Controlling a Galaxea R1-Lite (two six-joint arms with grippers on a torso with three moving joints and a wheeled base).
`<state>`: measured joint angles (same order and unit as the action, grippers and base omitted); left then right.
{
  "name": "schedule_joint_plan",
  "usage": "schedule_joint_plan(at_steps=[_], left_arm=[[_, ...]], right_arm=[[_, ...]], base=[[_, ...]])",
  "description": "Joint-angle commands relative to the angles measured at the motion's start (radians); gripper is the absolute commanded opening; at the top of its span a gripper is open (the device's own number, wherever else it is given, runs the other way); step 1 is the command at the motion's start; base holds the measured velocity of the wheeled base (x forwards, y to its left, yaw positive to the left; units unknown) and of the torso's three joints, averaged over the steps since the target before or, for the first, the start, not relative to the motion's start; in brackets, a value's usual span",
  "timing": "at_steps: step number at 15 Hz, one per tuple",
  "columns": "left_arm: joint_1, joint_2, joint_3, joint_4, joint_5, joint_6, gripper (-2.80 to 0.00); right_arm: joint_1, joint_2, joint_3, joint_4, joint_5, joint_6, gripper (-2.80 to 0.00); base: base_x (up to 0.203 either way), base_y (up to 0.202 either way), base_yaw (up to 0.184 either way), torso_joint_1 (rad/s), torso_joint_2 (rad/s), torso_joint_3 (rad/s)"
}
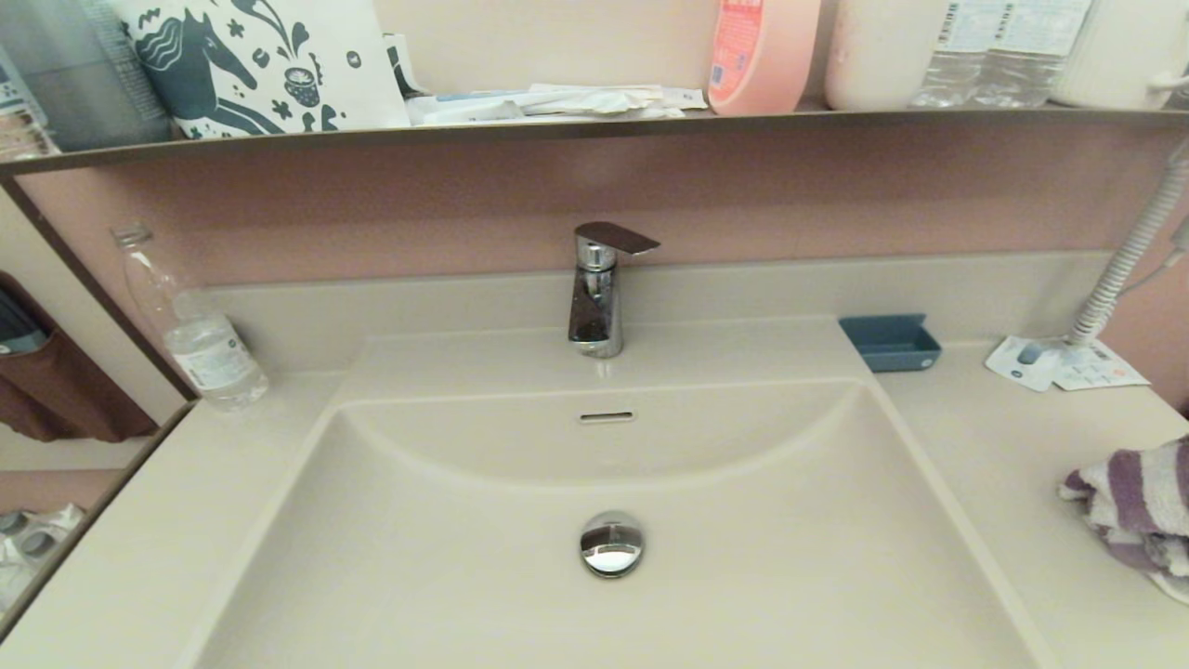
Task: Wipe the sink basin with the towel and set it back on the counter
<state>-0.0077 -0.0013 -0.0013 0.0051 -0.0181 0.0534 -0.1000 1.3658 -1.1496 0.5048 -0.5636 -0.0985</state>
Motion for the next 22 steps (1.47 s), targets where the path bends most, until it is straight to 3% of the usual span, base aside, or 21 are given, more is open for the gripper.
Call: schedule_joint_plan(at_steps=[1,3,5,8,11,12,18,22], left_arm=[[0.0,0.001,0.0,-0.001,0.0,0.0,-2.8],[0.0,0.001,0.0,-0.001,0.0,0.0,-2.8],[0.0,0.001,0.0,-0.001,0.0,0.0,-2.8],[0.0,0.001,0.0,-0.001,0.0,0.0,-2.8],[0.0,0.001,0.0,-0.001,0.0,0.0,-2.8],[0.0,0.001,0.0,0.0,0.0,0.0,-2.8],[0.0,0.001,0.0,-0.001,0.0,0.0,-2.8],[0.0,0.001,0.0,-0.001,0.0,0.0,-2.8]], right_arm=[[-0.008,0.048,-0.027,0.025,-0.009,-0.004,0.0],[-0.009,0.06,-0.103,0.156,0.028,-0.05,0.0],[-0.009,0.062,-0.178,0.25,0.185,-0.094,0.0],[-0.02,0.096,-0.202,0.273,0.235,-0.143,0.0],[-0.026,0.077,-0.204,0.271,0.313,-0.14,0.0],[-0.039,0.074,-0.202,0.271,0.333,-0.138,-2.8],[-0.039,-0.05,-0.143,0.274,0.407,-0.104,-2.8],[-0.04,-0.254,-0.026,0.272,0.516,-0.102,-2.8]], base=[[0.0,0.0,0.0,0.0,0.0,0.0],[0.0,0.0,0.0,0.0,0.0,0.0],[0.0,0.0,0.0,0.0,0.0,0.0],[0.0,0.0,0.0,0.0,0.0,0.0],[0.0,0.0,0.0,0.0,0.0,0.0],[0.0,0.0,0.0,0.0,0.0,0.0],[0.0,0.0,0.0,0.0,0.0,0.0],[0.0,0.0,0.0,0.0,0.0,0.0]])
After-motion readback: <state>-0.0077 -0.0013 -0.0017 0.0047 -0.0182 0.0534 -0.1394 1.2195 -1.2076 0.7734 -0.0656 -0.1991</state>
